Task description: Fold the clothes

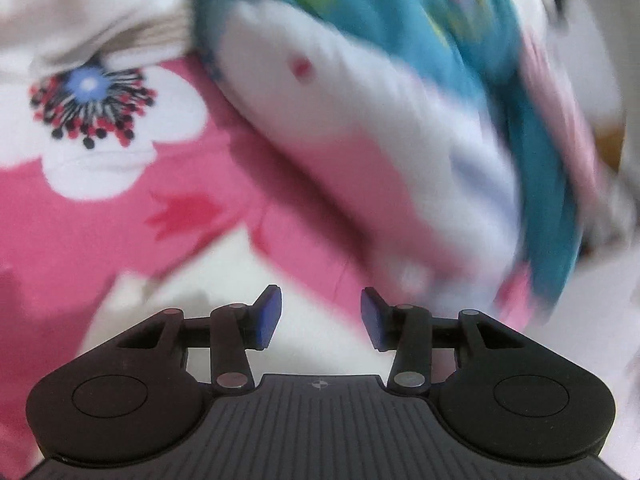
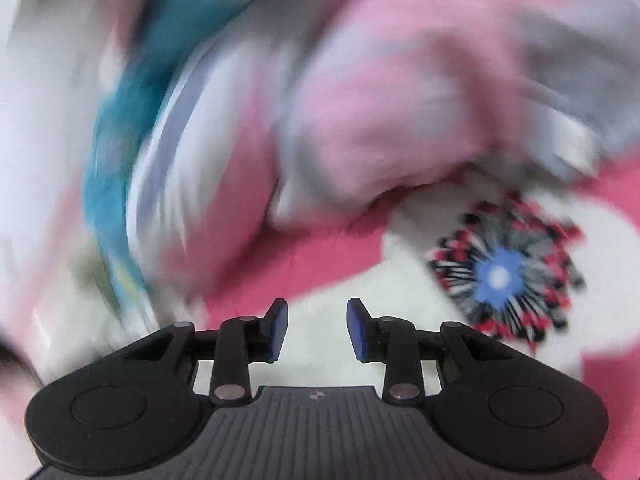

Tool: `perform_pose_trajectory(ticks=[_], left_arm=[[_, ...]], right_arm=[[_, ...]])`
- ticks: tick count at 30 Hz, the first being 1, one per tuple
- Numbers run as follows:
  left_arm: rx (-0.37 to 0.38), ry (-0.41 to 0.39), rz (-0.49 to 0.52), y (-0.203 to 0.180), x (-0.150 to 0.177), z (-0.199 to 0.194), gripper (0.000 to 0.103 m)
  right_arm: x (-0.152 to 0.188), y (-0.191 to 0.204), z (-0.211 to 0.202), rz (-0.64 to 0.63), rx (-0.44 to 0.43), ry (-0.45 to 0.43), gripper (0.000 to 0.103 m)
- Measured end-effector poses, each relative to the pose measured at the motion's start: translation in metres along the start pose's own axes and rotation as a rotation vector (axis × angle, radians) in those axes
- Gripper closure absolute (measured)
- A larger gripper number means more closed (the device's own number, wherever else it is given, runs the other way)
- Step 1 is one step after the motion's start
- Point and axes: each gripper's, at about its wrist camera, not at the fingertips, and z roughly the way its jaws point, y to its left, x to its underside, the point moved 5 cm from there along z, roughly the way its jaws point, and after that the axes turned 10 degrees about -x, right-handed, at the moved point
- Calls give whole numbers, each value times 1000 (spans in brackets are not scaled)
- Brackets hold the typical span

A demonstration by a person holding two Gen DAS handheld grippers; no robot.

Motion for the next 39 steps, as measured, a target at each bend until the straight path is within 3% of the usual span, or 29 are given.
perform_pose_trajectory(ticks=[2, 4, 6, 7, 10, 12, 14, 18, 22, 27, 30, 34, 35, 39], left_arm=[[-88, 45, 183, -10, 27, 8, 59], [-148, 88, 279, -9, 53, 25, 59], [-190, 114, 318, 0, 72, 41, 59], [-194, 102, 331, 2, 77, 45, 59], [-184, 86, 343, -1, 74, 38, 59], [-178, 86, 337, 1, 69, 27, 59], [-186, 90, 331, 5, 65, 15, 59], [-249, 84, 333, 24, 57, -15, 58], [-267, 94, 301, 47, 56, -43, 58], [-325, 78, 329, 59, 51, -68, 50], [-310, 120, 307, 74, 54, -71, 46], [-281, 236, 299, 91, 67, -63, 48], [-258, 242, 321, 89, 69, -64, 48], [-221, 215, 374, 82, 64, -59, 50]], right_arm=[[9, 17, 22, -188, 51, 91, 72], [22, 23, 47, -350, 122, 171, 74], [30, 13, 68, -442, 223, 229, 82], [29, -2, 67, -430, 297, 230, 95], [4, -42, 28, -198, 448, 101, 94], [-6, -54, -20, -60, 478, -2, 91], [1, -54, -60, 13, 456, -17, 91], [40, -35, -105, 102, 390, 60, 86], [69, -20, -116, 109, 396, 143, 70], [79, -7, -121, 70, 410, 122, 70], [76, 3, -123, 22, 413, 106, 70], [84, 0, -111, 30, 406, 190, 75], [87, 1, -110, 27, 400, 210, 81], [89, 20, -117, -49, 376, 215, 81]])
